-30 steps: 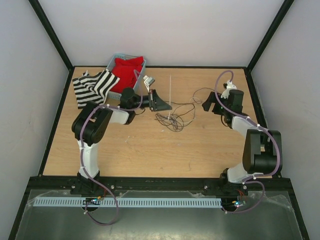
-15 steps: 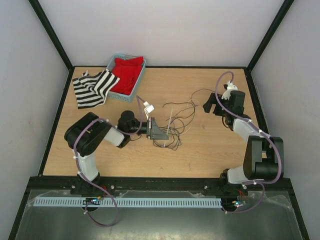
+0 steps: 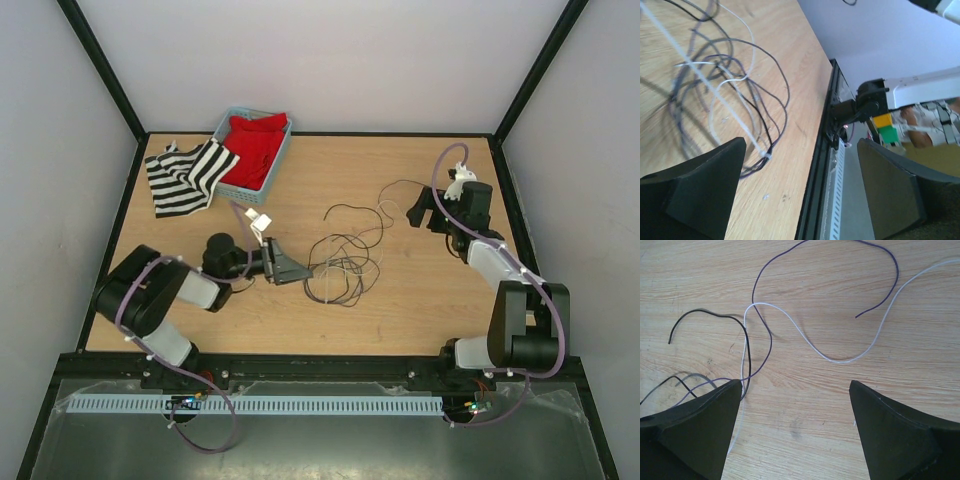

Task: Zip-tie the wires
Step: Place the cable at the center of the board, then reset both arms

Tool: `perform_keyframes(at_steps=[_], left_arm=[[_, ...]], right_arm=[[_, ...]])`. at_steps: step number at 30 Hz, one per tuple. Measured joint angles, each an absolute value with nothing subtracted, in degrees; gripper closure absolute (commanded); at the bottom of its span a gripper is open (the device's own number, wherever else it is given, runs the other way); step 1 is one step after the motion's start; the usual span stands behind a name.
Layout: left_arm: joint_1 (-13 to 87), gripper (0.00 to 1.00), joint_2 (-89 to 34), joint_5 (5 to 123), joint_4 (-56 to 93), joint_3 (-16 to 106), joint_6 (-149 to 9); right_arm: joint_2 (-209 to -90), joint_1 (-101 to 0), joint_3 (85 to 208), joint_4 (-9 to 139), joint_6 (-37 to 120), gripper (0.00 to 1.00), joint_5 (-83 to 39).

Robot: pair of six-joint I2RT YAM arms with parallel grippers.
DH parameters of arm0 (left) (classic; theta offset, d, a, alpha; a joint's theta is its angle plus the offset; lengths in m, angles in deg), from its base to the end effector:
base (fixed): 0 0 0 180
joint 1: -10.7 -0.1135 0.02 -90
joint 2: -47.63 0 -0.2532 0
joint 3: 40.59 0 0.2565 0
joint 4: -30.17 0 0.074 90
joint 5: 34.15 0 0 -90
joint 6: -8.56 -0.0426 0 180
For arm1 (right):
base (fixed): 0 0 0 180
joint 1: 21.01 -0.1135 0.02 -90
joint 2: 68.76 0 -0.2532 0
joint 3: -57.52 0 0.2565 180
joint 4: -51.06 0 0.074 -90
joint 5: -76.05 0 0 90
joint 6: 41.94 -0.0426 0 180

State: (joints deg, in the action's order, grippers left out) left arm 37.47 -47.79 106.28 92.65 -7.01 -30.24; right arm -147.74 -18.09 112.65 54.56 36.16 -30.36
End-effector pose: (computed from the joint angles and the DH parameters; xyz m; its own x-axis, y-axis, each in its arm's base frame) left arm 0.2228 -0.1492 0.1406 -0.7537 -0.1758 -0.6333 0.6188 0.1349 -0.7739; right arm 0.3084 -0.0037 0.2055 -0.4906 0.2231 -0.8424 -0.1028 0.9451 0.3102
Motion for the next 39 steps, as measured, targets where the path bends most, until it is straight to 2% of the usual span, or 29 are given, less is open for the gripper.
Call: perform_keyframes(at_steps=[10, 17, 25, 33, 39], left_arm=[[27.26, 0.01, -31.02, 98.09, 92.34, -20.02, -31.97], [19.56, 0.01, -27.96, 88.71, 89.52, -16.72, -33.11], [16.77, 0.01, -22.19, 70.42, 87.12, -9.0, -41.09], [16.16, 0.01, -10.5, 48.45, 72.84, -6.97, -60.69], [16.61, 0.01, -10.0, 33.19, 61.0, -7.19, -73.37]], right_arm=[[-144.95, -18.0, 112.68, 55.98, 36.24, 0.01, -29.24], [-141.95, -16.56, 112.65, 55.94, 36.14, 0.01, -27.89], [-139.96, -12.32, 106.27, 49.97, 32.46, 0.01, -28.83], [-130.61, -11.93, 83.32, 28.27, 35.33, 0.01, -22.34], [-137.23, -14.81, 77.46, 11.79, 36.66, 0.01, -18.75]])
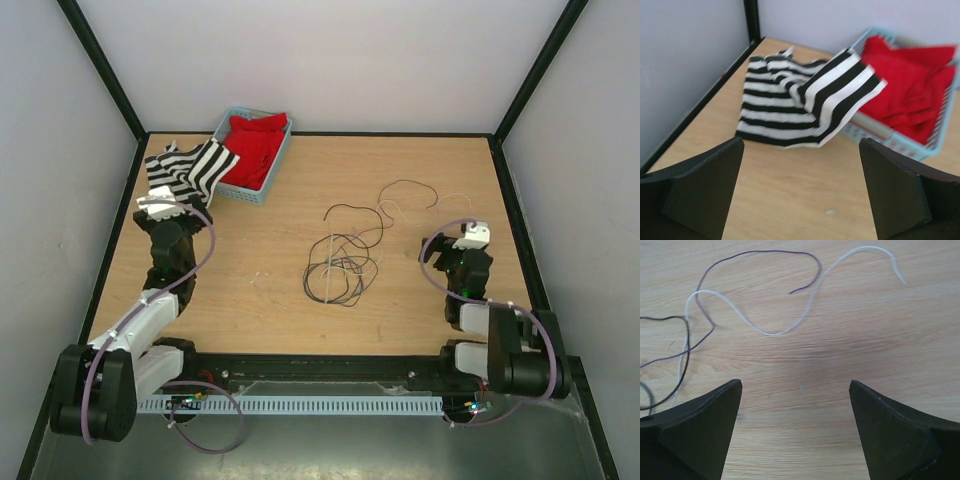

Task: Zip-tie the wires
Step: Reset both arms

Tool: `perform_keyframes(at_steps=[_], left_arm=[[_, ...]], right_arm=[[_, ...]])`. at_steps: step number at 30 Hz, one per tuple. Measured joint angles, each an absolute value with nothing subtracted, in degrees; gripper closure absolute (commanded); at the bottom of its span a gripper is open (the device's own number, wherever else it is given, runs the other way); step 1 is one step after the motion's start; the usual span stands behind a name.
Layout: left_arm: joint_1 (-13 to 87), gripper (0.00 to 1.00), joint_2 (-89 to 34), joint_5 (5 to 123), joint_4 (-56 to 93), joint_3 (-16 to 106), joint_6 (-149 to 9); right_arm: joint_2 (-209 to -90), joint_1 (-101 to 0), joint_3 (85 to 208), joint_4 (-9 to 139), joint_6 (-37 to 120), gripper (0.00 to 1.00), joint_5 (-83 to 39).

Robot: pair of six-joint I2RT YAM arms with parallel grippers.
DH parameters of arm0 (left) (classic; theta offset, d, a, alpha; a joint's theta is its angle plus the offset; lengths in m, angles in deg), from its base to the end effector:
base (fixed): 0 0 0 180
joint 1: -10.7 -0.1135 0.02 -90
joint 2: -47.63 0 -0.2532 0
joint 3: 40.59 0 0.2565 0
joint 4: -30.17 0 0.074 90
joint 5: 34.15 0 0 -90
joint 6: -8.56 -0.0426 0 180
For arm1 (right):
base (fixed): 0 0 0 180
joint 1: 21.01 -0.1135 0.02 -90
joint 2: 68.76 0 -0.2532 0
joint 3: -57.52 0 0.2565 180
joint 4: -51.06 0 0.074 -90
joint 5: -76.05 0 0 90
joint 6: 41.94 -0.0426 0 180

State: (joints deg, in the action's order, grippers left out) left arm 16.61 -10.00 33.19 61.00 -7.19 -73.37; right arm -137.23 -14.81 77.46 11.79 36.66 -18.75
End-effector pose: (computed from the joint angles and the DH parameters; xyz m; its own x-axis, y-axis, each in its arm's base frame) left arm 0.2314 -0.0075 0.2351 0.1533 -0.1461 -0.9773 -0.2668 0.9462 -0.1833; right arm 0.2110 -0.0193 0.1381 -0.1518 0.2146 -0.9648 0.0566 0.9764 0.2083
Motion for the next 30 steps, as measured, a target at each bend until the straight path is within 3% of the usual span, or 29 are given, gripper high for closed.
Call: perform_keyframes(at_steps=[10, 20, 26, 30], left_arm=[[18.3, 0.01, -16.95, 24.93, 54.51, -6.69, -82.96], [17.18, 0.01, -27.35, 35.86, 58.53, -6.9, -85.74], [15.83, 0.01, -39.79, 42.05, 73.74, -11.39, -87.16], [14.52, 0.01, -41.67, 44.32, 71.23, -10.1, -86.81]], right_arm=[[-155.42, -28.01, 72.57, -20.62, 46.41, 0.01, -10.23], [-154.63, -28.12, 74.36, -19.99, 46.85, 0.01, -8.39], [-154.63, -28.17, 74.38, -19.38, 46.85, 0.01, -8.24], [-154.63, -28.17, 74.45, -19.03, 46.87, 0.01, -8.13]])
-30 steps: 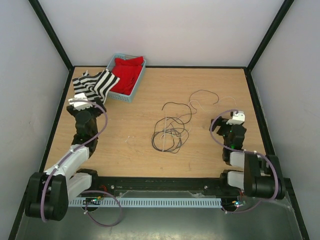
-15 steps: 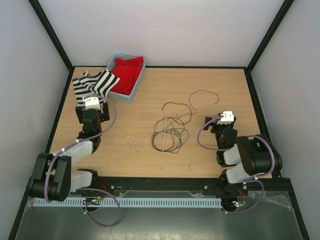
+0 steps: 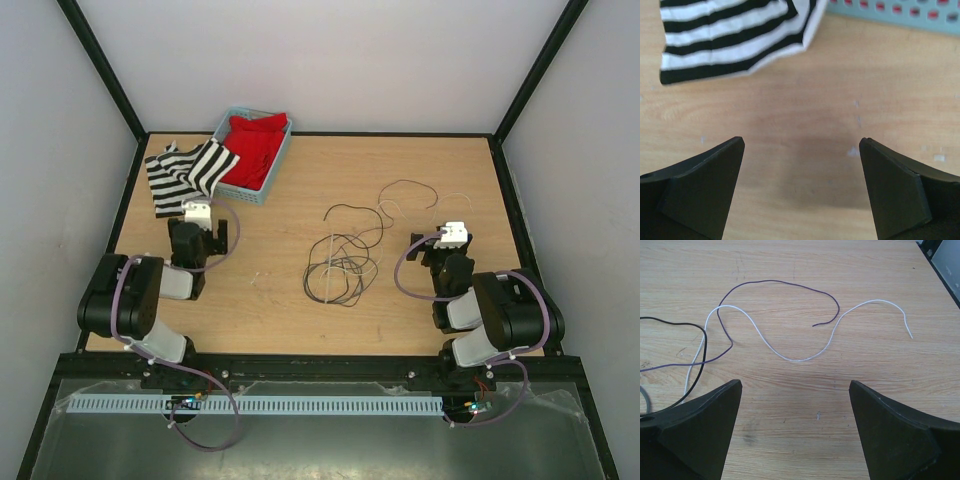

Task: Zip-tie the wires
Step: Reset both arms

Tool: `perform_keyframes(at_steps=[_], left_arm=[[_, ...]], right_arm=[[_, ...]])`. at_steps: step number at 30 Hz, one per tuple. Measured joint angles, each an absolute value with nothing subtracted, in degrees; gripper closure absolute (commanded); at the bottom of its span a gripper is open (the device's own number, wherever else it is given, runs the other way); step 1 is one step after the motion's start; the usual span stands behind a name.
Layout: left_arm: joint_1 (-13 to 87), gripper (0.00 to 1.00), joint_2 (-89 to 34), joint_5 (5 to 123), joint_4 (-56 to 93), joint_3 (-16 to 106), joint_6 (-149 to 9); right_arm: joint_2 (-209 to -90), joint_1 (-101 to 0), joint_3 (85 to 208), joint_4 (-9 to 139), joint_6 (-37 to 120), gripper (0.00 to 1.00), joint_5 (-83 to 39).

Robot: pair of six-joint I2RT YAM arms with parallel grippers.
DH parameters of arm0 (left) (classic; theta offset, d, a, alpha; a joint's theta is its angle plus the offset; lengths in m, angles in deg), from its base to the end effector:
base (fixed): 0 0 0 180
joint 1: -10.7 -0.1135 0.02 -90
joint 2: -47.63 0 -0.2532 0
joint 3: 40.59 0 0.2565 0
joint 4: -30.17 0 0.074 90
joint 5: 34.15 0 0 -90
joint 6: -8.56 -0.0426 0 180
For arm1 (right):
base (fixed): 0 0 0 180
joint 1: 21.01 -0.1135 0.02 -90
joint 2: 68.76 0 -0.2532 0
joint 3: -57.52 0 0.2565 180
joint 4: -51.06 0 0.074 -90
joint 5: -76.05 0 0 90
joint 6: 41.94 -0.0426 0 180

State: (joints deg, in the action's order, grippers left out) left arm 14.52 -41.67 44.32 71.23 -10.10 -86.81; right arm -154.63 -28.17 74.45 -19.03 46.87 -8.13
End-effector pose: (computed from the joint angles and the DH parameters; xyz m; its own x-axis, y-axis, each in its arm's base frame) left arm 0.2600 -0.0088 0.1120 -0.3145 0.1129 -0.9425 -0.0957 0.9841 0.1498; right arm 0.2092 0.0219 0.1290 0.0194 0.0233 -0.9995 -0.0238 0.9995 0.0228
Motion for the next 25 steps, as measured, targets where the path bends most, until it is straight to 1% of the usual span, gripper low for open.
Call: perform_keyframes(at_steps=[5, 25], left_arm=[[11.92, 0.01, -41.28, 45.85, 69.85, -5.72, -85.02], [11.81, 0.01, -41.25, 46.81, 68.08, -5.64, -84.62]], right_arm=[[-154.63, -28.17, 74.45, -19.03, 46.87, 0.01, -8.09], [-154.63, -28.17, 74.45, -19.05, 46.89, 0.01, -8.09]])
